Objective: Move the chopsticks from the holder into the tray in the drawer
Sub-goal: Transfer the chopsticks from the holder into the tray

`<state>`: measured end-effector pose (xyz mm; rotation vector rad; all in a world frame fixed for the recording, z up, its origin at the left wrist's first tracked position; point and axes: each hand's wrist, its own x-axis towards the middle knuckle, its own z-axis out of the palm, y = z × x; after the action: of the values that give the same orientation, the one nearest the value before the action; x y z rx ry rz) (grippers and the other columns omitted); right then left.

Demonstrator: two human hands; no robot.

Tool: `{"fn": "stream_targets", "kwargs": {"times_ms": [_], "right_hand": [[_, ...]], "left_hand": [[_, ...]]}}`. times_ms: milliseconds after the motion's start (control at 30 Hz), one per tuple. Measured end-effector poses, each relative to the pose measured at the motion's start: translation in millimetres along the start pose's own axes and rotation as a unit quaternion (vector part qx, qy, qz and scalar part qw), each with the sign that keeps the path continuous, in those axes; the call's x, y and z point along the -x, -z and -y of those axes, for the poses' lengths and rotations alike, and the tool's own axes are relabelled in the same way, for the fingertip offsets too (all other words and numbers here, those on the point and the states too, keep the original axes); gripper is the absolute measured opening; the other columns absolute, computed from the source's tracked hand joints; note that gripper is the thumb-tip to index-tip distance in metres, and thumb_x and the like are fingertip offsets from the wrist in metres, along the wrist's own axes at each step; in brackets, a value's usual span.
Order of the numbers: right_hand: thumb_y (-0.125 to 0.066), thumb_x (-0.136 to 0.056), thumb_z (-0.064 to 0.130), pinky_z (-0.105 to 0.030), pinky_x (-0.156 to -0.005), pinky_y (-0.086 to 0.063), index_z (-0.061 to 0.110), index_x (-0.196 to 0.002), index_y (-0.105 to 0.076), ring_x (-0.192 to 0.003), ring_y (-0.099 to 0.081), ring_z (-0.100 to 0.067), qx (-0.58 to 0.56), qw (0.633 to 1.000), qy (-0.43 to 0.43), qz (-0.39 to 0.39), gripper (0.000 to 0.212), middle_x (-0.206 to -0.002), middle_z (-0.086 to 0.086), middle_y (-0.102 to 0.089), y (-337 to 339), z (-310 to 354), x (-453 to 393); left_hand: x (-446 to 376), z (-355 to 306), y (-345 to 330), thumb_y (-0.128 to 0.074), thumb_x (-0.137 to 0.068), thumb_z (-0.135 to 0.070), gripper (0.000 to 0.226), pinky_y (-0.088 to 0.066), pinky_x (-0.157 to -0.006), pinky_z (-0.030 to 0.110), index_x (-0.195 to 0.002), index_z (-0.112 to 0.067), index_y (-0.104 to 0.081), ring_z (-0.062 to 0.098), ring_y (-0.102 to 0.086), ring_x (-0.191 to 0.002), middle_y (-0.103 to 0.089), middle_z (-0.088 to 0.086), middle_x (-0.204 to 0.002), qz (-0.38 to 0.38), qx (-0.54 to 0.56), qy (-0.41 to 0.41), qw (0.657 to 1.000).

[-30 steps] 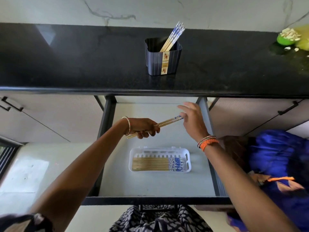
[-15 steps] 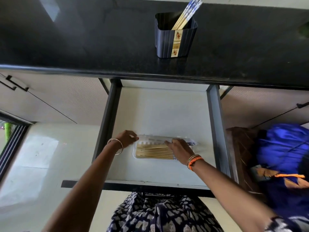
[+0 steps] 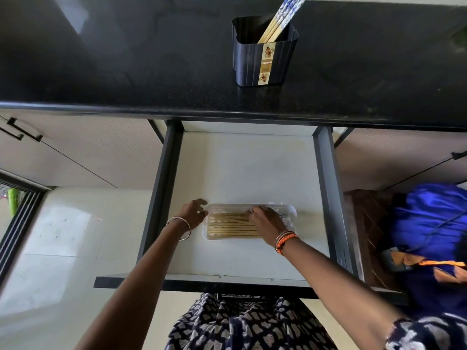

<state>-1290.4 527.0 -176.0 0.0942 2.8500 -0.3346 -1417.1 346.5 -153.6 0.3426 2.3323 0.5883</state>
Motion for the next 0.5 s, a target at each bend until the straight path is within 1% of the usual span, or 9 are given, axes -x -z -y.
{"fn": "stream_targets", "kwargs": {"times_ms": [33, 67, 133, 200, 267, 333, 367, 433, 500], "right_hand": [[-0.040, -0.085, -0.009, -0.035, -0.083, -0.047, 0.006, -0.118, -0.059, -0.104, -0.058, -0.030, 0.009, 1.000, 0.011, -0.019, 0.041, -0.108, -0.014, -0.062, 9.0, -1.3, -0.3], [-0.042, -0.082, -0.009, -0.034, -0.079, -0.047, 0.007, -0.113, -0.062, -0.102, -0.058, -0.030, 0.016, 0.999, 0.028, -0.043, 0.041, -0.104, -0.012, -0.064, 20.8, -3.6, -1.7], [-0.048, -0.080, -0.005, -0.033, -0.073, -0.050, 0.009, -0.105, -0.069, -0.095, -0.062, -0.029, -0.011, 0.991, 0.044, -0.128, 0.035, -0.096, -0.010, -0.069, 56.4, -11.1, -7.3], [-0.055, -0.079, -0.001, -0.033, -0.068, -0.054, 0.011, -0.099, -0.073, -0.087, -0.065, -0.029, -0.036, 0.969, 0.054, -0.240, 0.029, -0.089, -0.008, -0.072, 100.2, -25.9, -21.0], [-0.056, -0.080, 0.000, -0.034, -0.063, -0.052, 0.010, -0.096, -0.074, -0.081, -0.063, -0.032, -0.049, 0.945, 0.044, -0.322, 0.026, -0.084, -0.010, -0.071, 152.1, -45.0, -41.9], [-0.053, -0.082, -0.001, -0.035, -0.060, -0.051, 0.009, -0.097, -0.074, -0.079, -0.061, -0.033, -0.036, 0.921, 0.018, -0.388, 0.028, -0.084, -0.011, -0.069, 203.7, -68.6, -68.2], [-0.052, -0.083, 0.000, -0.036, -0.063, -0.052, 0.009, -0.100, -0.074, -0.082, -0.061, -0.032, -0.028, 0.910, -0.001, -0.414, 0.029, -0.088, -0.011, -0.070, 228.2, -81.2, -82.9], [-0.050, -0.085, -0.001, -0.039, -0.073, -0.055, 0.008, -0.110, -0.070, -0.093, -0.061, -0.031, -0.022, 0.897, -0.036, -0.439, 0.033, -0.100, -0.012, -0.069, 272.1, -104.4, -111.5], [-0.048, -0.086, -0.005, -0.040, -0.082, -0.054, 0.007, -0.121, -0.063, -0.104, -0.060, -0.030, 0.011, 0.900, -0.058, -0.432, 0.040, -0.111, -0.011, -0.067, 307.2, -129.7, -143.0]], "left_hand": [[-1.1, -6.6, 5.2, -0.052, -0.089, -0.008, 0.033, -0.043, -0.092, 0.032, -0.122, -0.006, -0.053, 0.033, -0.059, -0.107, -0.063, 0.020, -0.118, -0.026, 0.010, -0.017, 0.999], [-3.3, -16.1, 12.2, -0.051, -0.088, -0.004, 0.033, -0.043, -0.093, 0.034, -0.121, -0.003, -0.053, 0.034, -0.059, -0.108, -0.061, 0.021, -0.120, -0.055, 0.030, -0.039, 0.997], [-11.5, -43.6, 30.7, -0.047, -0.087, 0.002, 0.031, -0.046, -0.093, 0.037, -0.117, -0.001, -0.054, 0.034, -0.060, -0.107, -0.061, 0.022, -0.118, -0.107, 0.066, -0.102, 0.987], [-22.8, -82.2, 54.3, -0.045, -0.086, 0.003, 0.029, -0.048, -0.095, 0.039, -0.112, -0.002, -0.058, 0.031, -0.061, -0.107, -0.063, 0.019, -0.116, -0.148, 0.080, -0.178, 0.970], [-33.8, -127.7, 80.1, -0.045, -0.086, 0.003, 0.028, -0.049, -0.095, 0.035, -0.109, -0.004, -0.061, 0.027, -0.061, -0.106, -0.065, 0.015, -0.115, -0.197, 0.089, -0.240, 0.946], [-45.0, -174.6, 107.2, -0.043, -0.086, 0.003, 0.030, -0.046, -0.091, 0.025, -0.106, -0.006, -0.064, 0.024, -0.062, -0.104, -0.066, 0.013, -0.112, -0.246, 0.089, -0.282, 0.923], [-50.5, -196.3, 120.4, -0.043, -0.086, 0.002, 0.031, -0.046, -0.090, 0.025, -0.105, -0.007, -0.064, 0.024, -0.062, -0.102, -0.066, 0.013, -0.111, -0.264, 0.088, -0.301, 0.912], [-61.4, -230.8, 143.9, -0.043, -0.086, -0.001, 0.030, -0.050, -0.089, 0.031, -0.108, -0.009, -0.062, 0.027, -0.061, -0.101, -0.063, 0.014, -0.114, -0.284, 0.081, -0.326, 0.898], [-76.9, -253.8, 162.5, -0.045, -0.088, -0.006, 0.032, -0.049, -0.093, 0.038, -0.117, -0.013, -0.057, 0.028, -0.055, -0.110, -0.058, 0.012, -0.122, -0.304, 0.051, -0.330, 0.892]]}}
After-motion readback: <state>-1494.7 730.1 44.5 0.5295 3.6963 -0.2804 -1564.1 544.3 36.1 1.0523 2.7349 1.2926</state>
